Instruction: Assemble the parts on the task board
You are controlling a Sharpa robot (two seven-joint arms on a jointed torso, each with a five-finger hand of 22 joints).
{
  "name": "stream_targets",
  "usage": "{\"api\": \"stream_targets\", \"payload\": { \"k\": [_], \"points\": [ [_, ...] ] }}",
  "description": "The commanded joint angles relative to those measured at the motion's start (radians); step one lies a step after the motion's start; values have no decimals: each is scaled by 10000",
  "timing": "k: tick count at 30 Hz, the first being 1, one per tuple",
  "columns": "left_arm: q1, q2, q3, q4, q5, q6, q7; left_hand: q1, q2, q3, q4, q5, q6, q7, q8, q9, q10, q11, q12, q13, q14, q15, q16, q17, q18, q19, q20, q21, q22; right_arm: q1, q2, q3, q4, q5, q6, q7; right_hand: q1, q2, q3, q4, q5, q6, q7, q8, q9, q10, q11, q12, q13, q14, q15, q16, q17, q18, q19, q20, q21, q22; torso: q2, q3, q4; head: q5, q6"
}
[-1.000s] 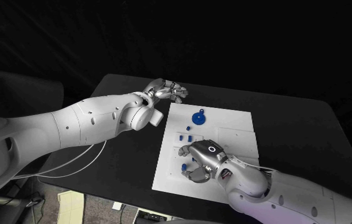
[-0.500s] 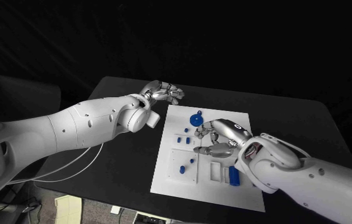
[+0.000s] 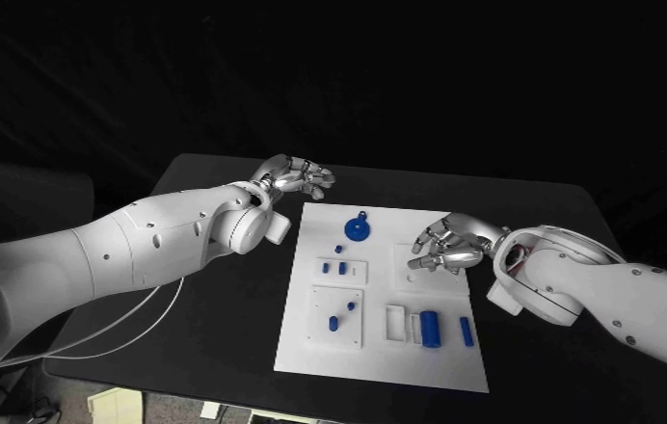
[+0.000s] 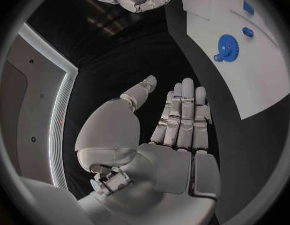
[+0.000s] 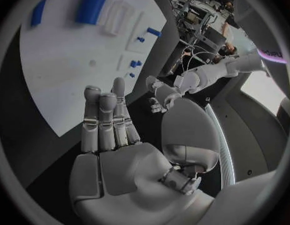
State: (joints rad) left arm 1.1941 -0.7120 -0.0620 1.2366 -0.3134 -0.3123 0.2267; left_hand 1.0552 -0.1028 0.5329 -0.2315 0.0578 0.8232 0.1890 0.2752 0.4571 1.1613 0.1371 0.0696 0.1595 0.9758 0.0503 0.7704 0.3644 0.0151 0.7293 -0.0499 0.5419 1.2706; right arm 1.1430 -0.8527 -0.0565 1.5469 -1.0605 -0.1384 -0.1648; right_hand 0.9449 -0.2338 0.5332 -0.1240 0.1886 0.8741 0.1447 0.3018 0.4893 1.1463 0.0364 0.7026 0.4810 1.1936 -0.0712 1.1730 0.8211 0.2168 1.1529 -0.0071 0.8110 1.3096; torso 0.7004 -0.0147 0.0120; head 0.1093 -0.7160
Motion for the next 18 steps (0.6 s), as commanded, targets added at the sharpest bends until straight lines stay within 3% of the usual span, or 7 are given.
{"api": "stream_targets", "payload": {
  "k": [1,2,3,7,8,14,18],
  "points": [
    [-9,55,4,-29,97,180,150,-41,3,-3,28,-45,-67,-18,-24,2,-60,-7,14,-14,80,-7,-48,11,17,71,3,-64,10,21,-133,7,110,829,2188,-1532,17,212,-34,105,-248,281,-184,147,117,177,-255,1887,1373,509,-235,554,237,450,630,-251,441,241,-41,32,-28,-257,-7],
    [-24,64,3,-35,102,182,150,-41,3,-4,29,-45,-67,-18,-23,2,-60,-7,14,-14,79,-7,-49,11,17,71,3,-64,11,40,-180,7,112,860,3114,-2104,1,280,-2,140,-228,280,-201,138,127,66,-268,2184,1626,529,-268,631,289,450,697,-290,502,231,-53,38,-38,-331,-17],
    [-28,65,2,-38,103,185,152,-42,5,-4,29,-45,-66,-18,-23,2,-60,-7,14,-14,79,-7,-50,12,16,71,3,-65,12,49,-186,7,101,860,3318,-2172,-83,230,-22,179,-242,243,-275,103,137,-40,-277,2684,2043,594,-229,805,407,450,758,-292,569,222,-59,40,-42,-378,-25],
    [-60,75,-8,-77,123,184,150,-45,8,-7,31,-45,-66,-18,-21,3,-61,-6,14,-15,77,-6,-53,15,15,71,4,-66,14,58,-256,-90,151,881,3827,-2844,-575,919,-127,258,-801,383,-280,131,257,-598,-326,3651,3023,554,-343,1129,726,450,764,-373,861,243,-93,55,-62,-538,-51],
    [-82,77,-11,-78,142,179,152,-46,8,-8,31,-46,-66,-17,-21,3,-61,-6,13,-15,77,-5,-54,15,15,70,5,-67,15,57,-249,-101,129,909,4007,-2980,-667,946,-130,291,-786,462,-292,165,291,-593,-342,3768,3137,560,-354,1156,763,450,772,-385,915,238,-106,59,-68,-594,-81],
    [-220,94,-15,-59,292,149,197,-62,18,-18,39,-46,-68,-14,-19,3,-65,-4,11,-16,74,-3,-62,23,12,70,7,-70,22,51,-108,-418,-60,480,3806,-3496,-1168,1192,-64,428,-838,583,-362,191,457,-432,-410,4452,3823,790,-416,1314,963,450,912,-467,1266,222,-244,63,-130,-771,38],
    [-299,163,-15,-100,352,181,207,-79,32,-28,46,-45,-73,-13,-18,3,-70,-1,8,-18,73,-1,-70,30,11,70,8,-73,30,19,7,-645,-77,-464,3786,-3627,-1420,1011,581,686,-1346,773,-422,270,686,-434,-461,4698,4248,852,-454,1274,1082,450,926,-501,1396,191,-406,85,-174,-836,13]
  ]
}}
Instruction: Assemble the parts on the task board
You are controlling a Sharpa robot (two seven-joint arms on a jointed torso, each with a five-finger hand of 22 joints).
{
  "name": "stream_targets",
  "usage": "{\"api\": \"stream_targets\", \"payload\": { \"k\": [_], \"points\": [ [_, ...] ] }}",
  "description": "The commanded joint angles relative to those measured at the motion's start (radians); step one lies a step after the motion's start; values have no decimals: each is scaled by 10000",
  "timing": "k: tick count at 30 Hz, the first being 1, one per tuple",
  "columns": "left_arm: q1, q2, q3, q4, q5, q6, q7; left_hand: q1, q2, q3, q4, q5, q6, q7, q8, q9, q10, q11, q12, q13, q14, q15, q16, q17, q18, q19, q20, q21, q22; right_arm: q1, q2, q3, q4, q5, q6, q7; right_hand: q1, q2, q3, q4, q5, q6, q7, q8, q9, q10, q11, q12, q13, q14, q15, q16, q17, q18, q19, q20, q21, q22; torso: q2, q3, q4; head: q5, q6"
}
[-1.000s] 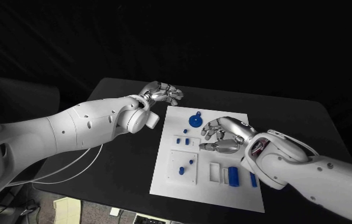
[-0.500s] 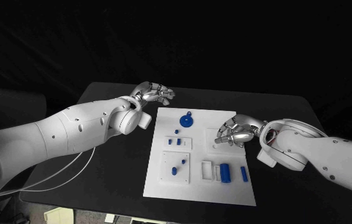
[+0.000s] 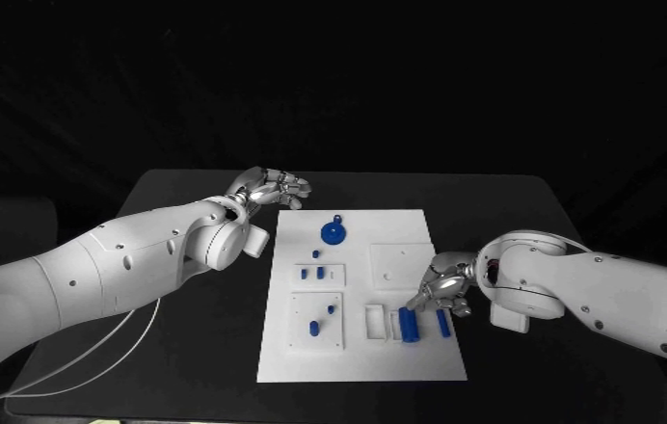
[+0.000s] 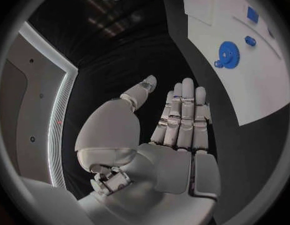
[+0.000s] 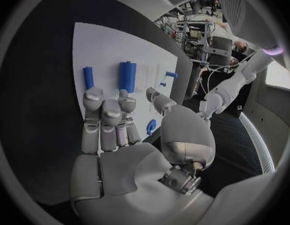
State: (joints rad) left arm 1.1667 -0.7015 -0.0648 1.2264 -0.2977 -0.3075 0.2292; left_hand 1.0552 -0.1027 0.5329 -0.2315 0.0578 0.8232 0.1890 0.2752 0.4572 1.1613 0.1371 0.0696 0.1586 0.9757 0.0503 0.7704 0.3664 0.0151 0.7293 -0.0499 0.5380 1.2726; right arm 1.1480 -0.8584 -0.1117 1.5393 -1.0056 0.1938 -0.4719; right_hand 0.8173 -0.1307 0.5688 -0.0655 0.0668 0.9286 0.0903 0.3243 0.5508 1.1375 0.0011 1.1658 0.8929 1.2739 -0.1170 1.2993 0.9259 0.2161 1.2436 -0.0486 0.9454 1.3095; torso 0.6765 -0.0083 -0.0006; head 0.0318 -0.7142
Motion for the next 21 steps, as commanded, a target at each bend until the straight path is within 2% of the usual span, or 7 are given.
{"api": "stream_targets", "payload": {
  "k": [1,2,3,9,14,17,21],
  "points": [
    [-35,71,11,1,195,137,184,-81,34,-30,47,-45,-73,-13,-18,2,-70,-1,8,-9,73,0,-70,11,11,70,9,-35,10,-62,92,-137,-13,-1056,456,-589,-212,-131,438,178,-156,223,126,39,119,-370,-124,73,203,53,1,-10,55,457,13,-84,72,189,-211,30,-49,-57,-33],
    [-45,85,10,-2,196,144,181,-83,36,-31,48,-44,-74,-13,-18,2,-70,-1,8,-10,73,0,-72,12,11,70,9,-35,11,-94,108,-179,-14,-1056,390,-600,-257,-234,586,269,-171,236,119,45,144,-373,-128,70,225,52,-3,-19,65,457,12,-87,75,182,-273,34,-52,-43,-58],
    [-55,94,7,-5,196,163,177,-84,37,-32,48,-45,-75,-13,-18,2,-71,0,8,-10,73,0,-73,13,11,70,9,-36,12,-124,133,-212,-13,-1120,292,-616,-337,-474,1077,523,-181,231,106,44,229,-353,-139,72,315,76,-25,-31,109,457,52,-103,128,178,-319,35,-48,-42,-81],
    [-63,76,-82,46,197,197,166,-109,54,-48,57,-45,-77,-12,-15,3,-73,1,7,-11,71,2,-84,24,9,68,11,-42,23,-296,283,-253,-24,-1200,-3,-479,-586,-556,1082,638,-180,213,117,36,308,-339,-115,41,376,88,-3,-53,143,457,45,-75,178,182,-525,65,-27,-44,-189],
    [-82,31,-180,87,200,214,147,-123,59,-57,63,-45,-81,-11,-14,2,-77,3,5,-13,70,3,-90,31,9,67,12,-45,28,-347,420,-280,-38,-1138,-132,-551,-591,-761,1100,586,-179,230,109,42,364,-307,-123,24,415,107,-8,-61,169,457,55,-80,221,183,-584,62,-13,-54,-271],
    [-82,3,-192,93,206,202,140,-127,60,-60,64,-45,-81,-11,-13,2,-79,3,4,-13,69,4,-92,33,9,66,12,-47,30,-360,428,-327,-63,-1127,-261,-660,-630,-846,1052,569,-179,227,110,40,387,-299,-122,13,431,112,-7,-65,179,457,55,-75,236,181,-608,60,-7,-41,-317],
    [-82,2,-194,96,222,208,143,-134,55,-66,64,-46,-83,-11,-13,2,-81,4,3,-14,68,4,-96,37,9,64,12,-50,34,-366,487,-334,-163,-1136,-296,-790,-708,-925,994,590,-179,215,113,31,415,-295,-119,-7,450,116,-5,-75,192,457,49,-70,248,175,-581,32,-14,-69,-328]
  ]
}}
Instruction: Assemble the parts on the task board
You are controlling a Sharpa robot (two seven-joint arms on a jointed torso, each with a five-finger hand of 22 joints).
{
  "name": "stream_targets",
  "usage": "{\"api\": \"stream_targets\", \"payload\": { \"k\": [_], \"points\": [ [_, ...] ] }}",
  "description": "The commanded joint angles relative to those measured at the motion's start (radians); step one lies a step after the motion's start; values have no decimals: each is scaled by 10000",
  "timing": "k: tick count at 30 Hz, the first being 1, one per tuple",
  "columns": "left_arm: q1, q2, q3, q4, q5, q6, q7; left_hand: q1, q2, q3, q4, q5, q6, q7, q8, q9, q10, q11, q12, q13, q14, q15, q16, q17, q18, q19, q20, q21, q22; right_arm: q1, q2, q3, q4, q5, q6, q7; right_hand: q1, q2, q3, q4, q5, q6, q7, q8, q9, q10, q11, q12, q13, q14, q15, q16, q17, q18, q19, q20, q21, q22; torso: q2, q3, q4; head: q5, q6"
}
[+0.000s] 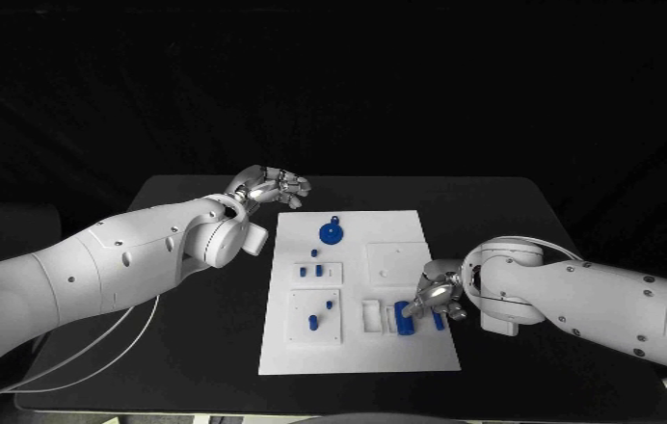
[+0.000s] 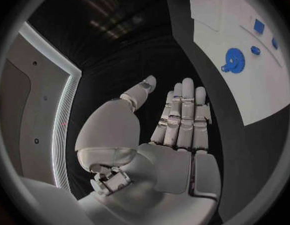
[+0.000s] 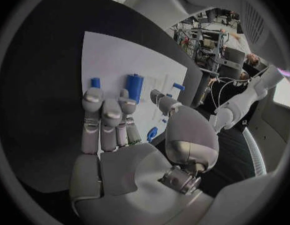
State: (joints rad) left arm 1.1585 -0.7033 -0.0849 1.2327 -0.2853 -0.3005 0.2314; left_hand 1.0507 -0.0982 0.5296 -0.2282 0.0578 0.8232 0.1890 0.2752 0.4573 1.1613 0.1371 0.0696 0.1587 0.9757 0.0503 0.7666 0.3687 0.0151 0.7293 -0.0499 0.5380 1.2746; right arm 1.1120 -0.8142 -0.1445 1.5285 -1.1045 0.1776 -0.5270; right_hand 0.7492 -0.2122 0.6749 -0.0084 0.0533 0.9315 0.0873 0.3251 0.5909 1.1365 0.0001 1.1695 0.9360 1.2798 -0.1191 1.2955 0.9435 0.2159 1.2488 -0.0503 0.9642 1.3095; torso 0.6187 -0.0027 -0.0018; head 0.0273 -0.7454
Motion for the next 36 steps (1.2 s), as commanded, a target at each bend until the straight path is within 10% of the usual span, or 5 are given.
{"api": "stream_targets", "payload": {
  "k": [1,36],
  "points": [
    [1,20,7,45,99,143,121,-90,10,-33,31,-46,-84,-11,-13,2,-82,4,3,-16,68,5,-58,14,9,64,12,-50,14,-7,80,-23,-85,-147,-144,-257,-53,-116,-80,33,-44,183,143,21,21,-284,-109,-48,24,58,17,-39,20,459,-4,-52,61,173,2,-27,-2,-26,-37],
    [2,-61,2,95,178,398,260,-534,-221,-273,226,-73,-96,-13,28,10,-131,23,-1,-38,40,25,-173,135,19,42,30,-145,100,-574,898,-237,-651,-274,-997,-350,-13,127,-97,-53,-43,204,140,-42,114,-275,-110,-146,137,59,24,-101,86,459,-78,-32,108,166,44,-86,58,-46,-146]
  ]
}}
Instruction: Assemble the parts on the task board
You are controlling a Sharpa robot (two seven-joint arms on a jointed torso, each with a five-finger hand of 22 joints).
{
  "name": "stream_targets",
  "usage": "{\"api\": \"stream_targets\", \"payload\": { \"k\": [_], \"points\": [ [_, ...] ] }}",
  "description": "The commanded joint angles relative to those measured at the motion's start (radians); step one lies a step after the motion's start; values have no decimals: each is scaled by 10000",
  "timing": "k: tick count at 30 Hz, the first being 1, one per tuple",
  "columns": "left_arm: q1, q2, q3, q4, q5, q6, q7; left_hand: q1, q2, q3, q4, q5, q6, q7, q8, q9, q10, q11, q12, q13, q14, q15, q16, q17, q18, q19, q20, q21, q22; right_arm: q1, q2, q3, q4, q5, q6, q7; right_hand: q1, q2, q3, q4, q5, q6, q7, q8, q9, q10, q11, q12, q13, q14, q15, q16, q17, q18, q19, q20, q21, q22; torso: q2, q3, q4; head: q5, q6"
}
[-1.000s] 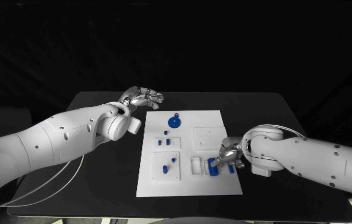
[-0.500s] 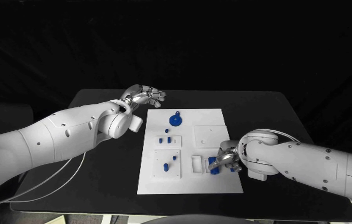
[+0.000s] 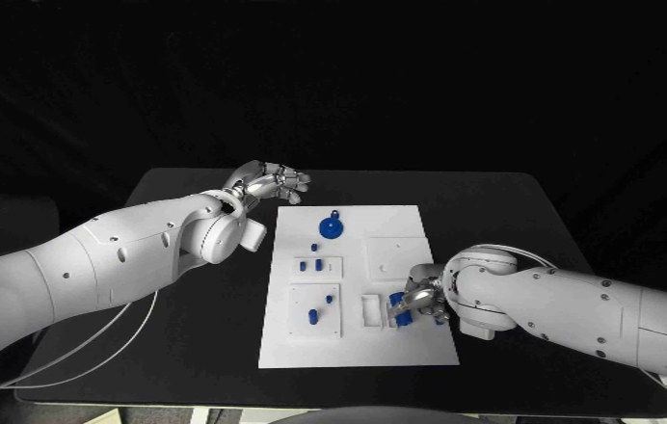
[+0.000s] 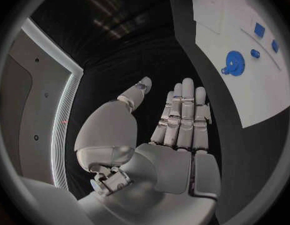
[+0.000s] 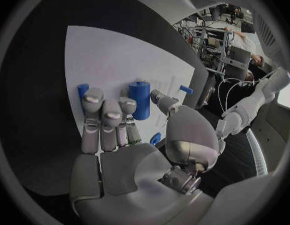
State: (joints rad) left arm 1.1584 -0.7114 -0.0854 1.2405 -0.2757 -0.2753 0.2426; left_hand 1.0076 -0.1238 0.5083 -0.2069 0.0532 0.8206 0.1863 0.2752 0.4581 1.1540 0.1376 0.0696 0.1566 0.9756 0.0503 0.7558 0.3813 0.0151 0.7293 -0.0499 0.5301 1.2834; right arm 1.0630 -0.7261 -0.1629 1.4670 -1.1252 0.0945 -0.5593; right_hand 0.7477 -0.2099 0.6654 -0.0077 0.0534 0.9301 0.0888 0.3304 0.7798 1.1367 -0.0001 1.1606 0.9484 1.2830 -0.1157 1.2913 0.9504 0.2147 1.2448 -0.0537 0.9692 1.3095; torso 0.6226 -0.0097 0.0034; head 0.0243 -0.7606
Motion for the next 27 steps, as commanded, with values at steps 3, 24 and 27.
{"api": "stream_targets", "payload": {
  "k": [3,24,27],
  "points": [
    [3,13,7,29,82,162,130,-109,39,-59,19,-27,-72,14,28,1,-57,17,0,-17,41,24,-66,12,20,42,30,-69,13,-85,19,-56,-41,-33,-247,-46,73,162,46,-128,-44,268,114,-90,-1770,-262,-117,-66,28,31,-15,-64,26,471,-46,8,68,167,5,-19,2,-44,-10],
    [5,-18,6,24,82,160,81,-134,60,-51,53,-26,-90,16,27,0,-61,17,1,-19,40,23,-80,31,26,45,29,-83,25,202,-741,-52,893,1245,-769,-129,-28,796,861,-429,-46,797,-4,-132,-1879,-5,-228,-184,146,94,-105,-131,93,471,-52,125,196,162,12,-6,-17,-41,-2],
    [5,-16,5,23,82,168,81,-134,60,-50,54,-25,-91,16,27,0,-62,17,0,-20,39,23,-81,33,27,45,29,-84,26,308,-720,-50,979,1609,-783,-131,-143,811,883,-440,-46,855,-18,-147,-1906,29,-242,-197,168,99,-119,-145,98,471,-49,128,207,156,13,-6,-14,-41,-5]
  ]
}}
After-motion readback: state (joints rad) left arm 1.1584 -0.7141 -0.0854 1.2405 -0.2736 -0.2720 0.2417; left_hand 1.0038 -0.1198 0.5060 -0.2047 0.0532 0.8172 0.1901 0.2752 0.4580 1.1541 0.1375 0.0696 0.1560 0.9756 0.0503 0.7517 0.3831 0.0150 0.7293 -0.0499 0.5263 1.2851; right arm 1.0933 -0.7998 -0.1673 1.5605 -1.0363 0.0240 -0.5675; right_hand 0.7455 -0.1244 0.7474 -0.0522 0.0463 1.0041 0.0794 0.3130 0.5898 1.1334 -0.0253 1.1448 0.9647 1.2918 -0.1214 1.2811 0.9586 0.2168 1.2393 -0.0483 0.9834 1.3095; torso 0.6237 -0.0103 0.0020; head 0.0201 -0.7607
